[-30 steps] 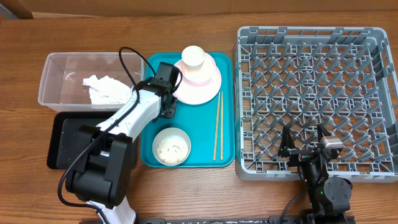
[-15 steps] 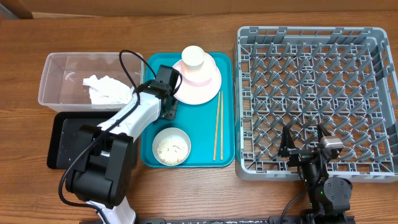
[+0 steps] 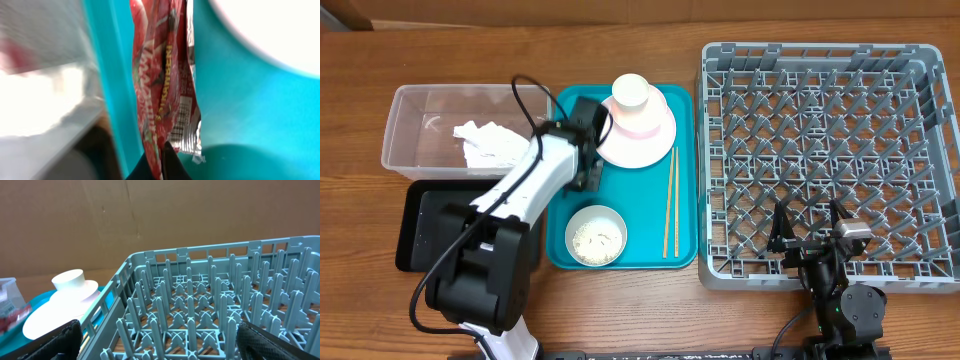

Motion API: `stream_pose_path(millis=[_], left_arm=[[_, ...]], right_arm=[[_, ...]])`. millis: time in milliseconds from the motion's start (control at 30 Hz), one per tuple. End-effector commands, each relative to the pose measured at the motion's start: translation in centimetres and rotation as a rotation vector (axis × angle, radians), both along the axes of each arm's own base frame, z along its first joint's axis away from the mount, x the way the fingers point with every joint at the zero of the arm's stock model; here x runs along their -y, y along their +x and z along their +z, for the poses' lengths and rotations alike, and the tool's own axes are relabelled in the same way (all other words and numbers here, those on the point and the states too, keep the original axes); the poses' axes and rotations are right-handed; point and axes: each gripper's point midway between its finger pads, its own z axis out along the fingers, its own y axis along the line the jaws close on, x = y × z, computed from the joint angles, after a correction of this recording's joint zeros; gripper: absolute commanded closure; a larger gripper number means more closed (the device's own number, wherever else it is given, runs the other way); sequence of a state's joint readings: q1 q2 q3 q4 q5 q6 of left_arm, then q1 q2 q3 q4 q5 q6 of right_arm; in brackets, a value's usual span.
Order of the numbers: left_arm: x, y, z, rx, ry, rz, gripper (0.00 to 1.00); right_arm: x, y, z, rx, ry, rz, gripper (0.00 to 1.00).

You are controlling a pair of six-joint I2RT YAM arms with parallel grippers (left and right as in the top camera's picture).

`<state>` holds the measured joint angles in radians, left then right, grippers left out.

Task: Sort waste into correct bins and load items into the dishwasher
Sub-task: 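Carry the red wrapper to the clear bin and release it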

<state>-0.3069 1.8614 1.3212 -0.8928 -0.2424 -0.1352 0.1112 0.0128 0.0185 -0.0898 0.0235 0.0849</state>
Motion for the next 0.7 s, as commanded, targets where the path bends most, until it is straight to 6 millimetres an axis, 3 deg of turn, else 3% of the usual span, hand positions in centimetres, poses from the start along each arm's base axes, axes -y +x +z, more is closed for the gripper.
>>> stream_pose_path(millis=[0, 133, 267, 467, 667], left_arm=[[1.3, 3.6, 8.5, 0.19, -0.084, 0.061, 0.96], [1.3, 4.8, 14.0, 0.284, -0.127, 0.125, 0.96], [-1.0, 5.5, 16.7, 0.353, -0.091, 0.216, 0.96], [-6.7, 4.7, 15.8, 0.312, -0.046, 0.406, 0.96], [-11.9, 3.6, 13.3, 0.255, -0.056, 0.572, 0.96]], right_arm=[[0.0, 0.0, -0.1, 0.008, -0.002, 0.002, 0.0], [0.0, 0.0, -0.1, 0.008, -0.002, 0.002, 0.0], [0.0, 0.0, -0.1, 0.008, -0.002, 0.002, 0.0], [0.0, 0.0, -0.1, 0.008, -0.002, 0.002, 0.0], [0.0, 0.0, -0.1, 0.008, -0.002, 0.002, 0.0]])
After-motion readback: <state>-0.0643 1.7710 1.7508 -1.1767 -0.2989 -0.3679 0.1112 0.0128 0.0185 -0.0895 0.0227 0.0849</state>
